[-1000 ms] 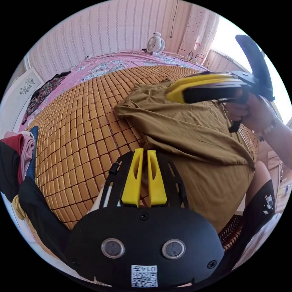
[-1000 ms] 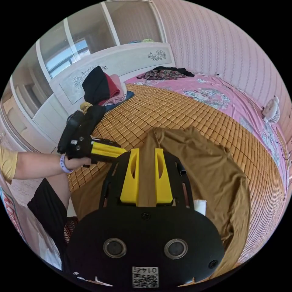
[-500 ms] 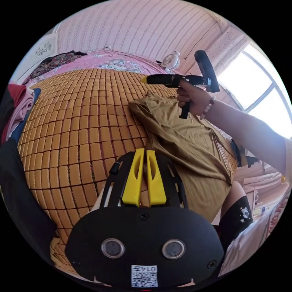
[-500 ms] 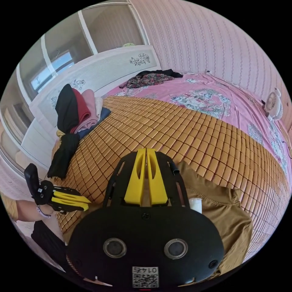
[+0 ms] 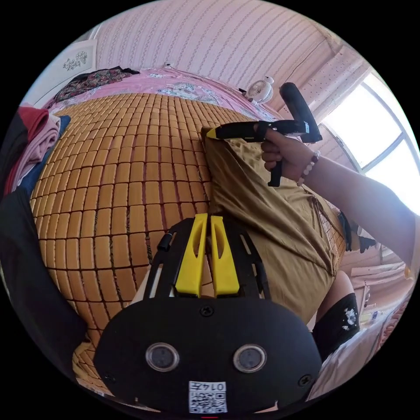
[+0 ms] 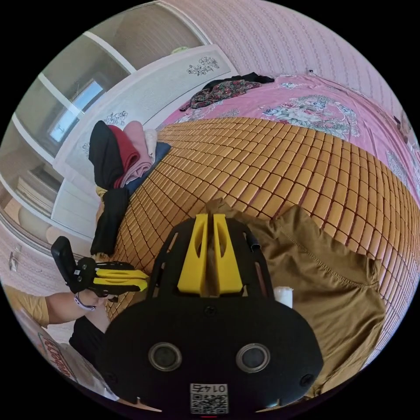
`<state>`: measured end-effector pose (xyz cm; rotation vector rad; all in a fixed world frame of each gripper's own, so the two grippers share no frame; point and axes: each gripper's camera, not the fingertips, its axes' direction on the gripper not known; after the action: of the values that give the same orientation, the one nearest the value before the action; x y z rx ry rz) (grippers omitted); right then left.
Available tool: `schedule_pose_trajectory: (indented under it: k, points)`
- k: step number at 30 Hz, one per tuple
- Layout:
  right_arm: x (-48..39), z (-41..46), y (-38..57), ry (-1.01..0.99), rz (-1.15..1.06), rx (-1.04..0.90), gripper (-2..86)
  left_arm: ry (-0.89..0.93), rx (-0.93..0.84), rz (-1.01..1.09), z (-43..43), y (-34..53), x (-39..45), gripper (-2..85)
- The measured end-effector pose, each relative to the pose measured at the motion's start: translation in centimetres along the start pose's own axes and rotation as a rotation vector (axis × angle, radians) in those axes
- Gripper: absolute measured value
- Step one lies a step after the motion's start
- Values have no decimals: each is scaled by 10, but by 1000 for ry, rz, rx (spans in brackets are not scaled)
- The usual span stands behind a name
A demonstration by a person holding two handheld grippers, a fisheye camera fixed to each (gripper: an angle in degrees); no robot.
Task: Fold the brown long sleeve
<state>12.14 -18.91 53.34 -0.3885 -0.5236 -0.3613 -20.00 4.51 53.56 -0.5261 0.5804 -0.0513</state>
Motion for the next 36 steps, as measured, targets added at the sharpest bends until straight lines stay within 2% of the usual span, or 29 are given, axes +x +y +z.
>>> schedule_pose_trajectory:
  k: [3, 7, 9, 14, 16, 21, 25, 27, 29, 31, 33, 36]
  points:
    - [2, -20, 11, -4, -14, 59, 48, 76, 8, -75, -1, 0, -16, 16]
    - [20, -110, 81, -28, 12, 241, 60, -42, 96, -19, -30, 16, -6, 38]
    - [24, -150, 134, 18, 17, 266, 60, -67, 112, 45, -43, 27, 12, 38]
    - [34, -216, 301, 220, 257, 199, 56, 163, -33, 274, -23, 69, 116, 38]
    - [35, -221, 363, 266, 381, 61, 58, 230, -89, 353, -4, 84, 160, 42]
    - [31, -213, 422, 298, 419, -48, 75, 373, -266, 567, 49, 107, 266, 70]
    - [37, -204, 432, 356, 402, -60, 70, 281, -243, 768, 82, 120, 334, 83]
    - [40, -203, 437, 341, 404, -54, 52, 241, -294, 792, 103, 125, 352, 87]
    - [43, -205, 444, 282, 392, -25, 27, 156, -430, 800, 133, 132, 369, 71]
    - [45, -210, 451, 276, 388, -13, 6, 98, -403, 820, 134, 133, 375, 43]
    - [45, -218, 455, 270, 370, 6, 0, 91, -451, 826, 134, 132, 377, 20]
    - [45, -233, 460, 215, 358, 48, -4, 83, -406, 862, 111, 128, 376, -4]
